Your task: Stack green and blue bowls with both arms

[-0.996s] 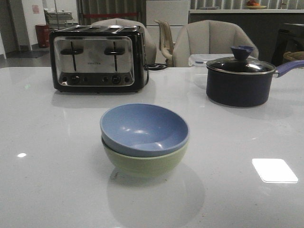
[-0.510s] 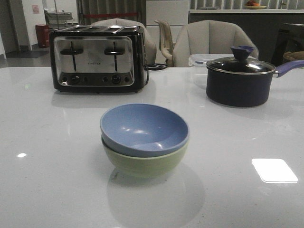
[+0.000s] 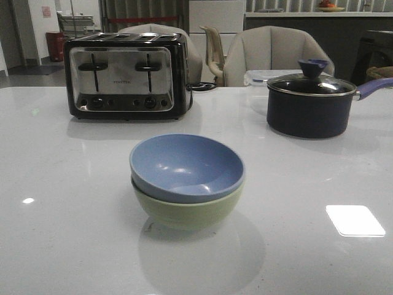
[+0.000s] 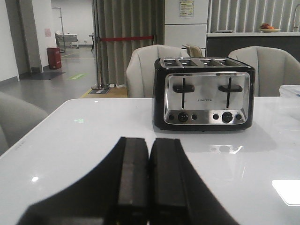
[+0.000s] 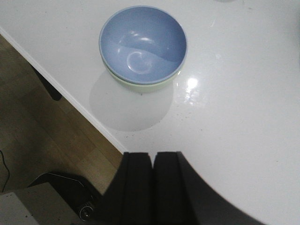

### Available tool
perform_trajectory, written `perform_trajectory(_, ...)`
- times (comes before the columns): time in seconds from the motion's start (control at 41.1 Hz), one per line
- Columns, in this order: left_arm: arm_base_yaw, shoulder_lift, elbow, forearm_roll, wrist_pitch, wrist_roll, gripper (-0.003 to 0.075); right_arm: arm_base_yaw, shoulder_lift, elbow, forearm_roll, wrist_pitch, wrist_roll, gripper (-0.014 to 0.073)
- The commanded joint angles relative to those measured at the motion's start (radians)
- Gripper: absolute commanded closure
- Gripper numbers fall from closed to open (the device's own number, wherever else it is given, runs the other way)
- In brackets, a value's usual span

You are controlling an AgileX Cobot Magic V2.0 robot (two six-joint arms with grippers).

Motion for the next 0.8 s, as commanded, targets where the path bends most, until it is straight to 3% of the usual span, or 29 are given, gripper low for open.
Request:
perform_trajectory(0.0, -0.007, -0.018, 0.006, -0.010, -0.088, 0.003, 0.0622, -0.002, 0.000, -0.026, 0.003, -0.060, -0.011, 0.0557)
perform_trajectory(0.559, -0.007, -0.016, 0.006, -0.010, -0.088, 0.003, 0.0622, -0.003, -0.015, -0.019, -0.001, -0.070, -0.011, 0.0557)
perform_trajectory(0.778, -0.007, -0.016, 0.006, -0.010, -0.087, 0.003, 0.0622, -0.180, -0.194, 0.122, -0.018, -0.237, -0.011, 0.0557)
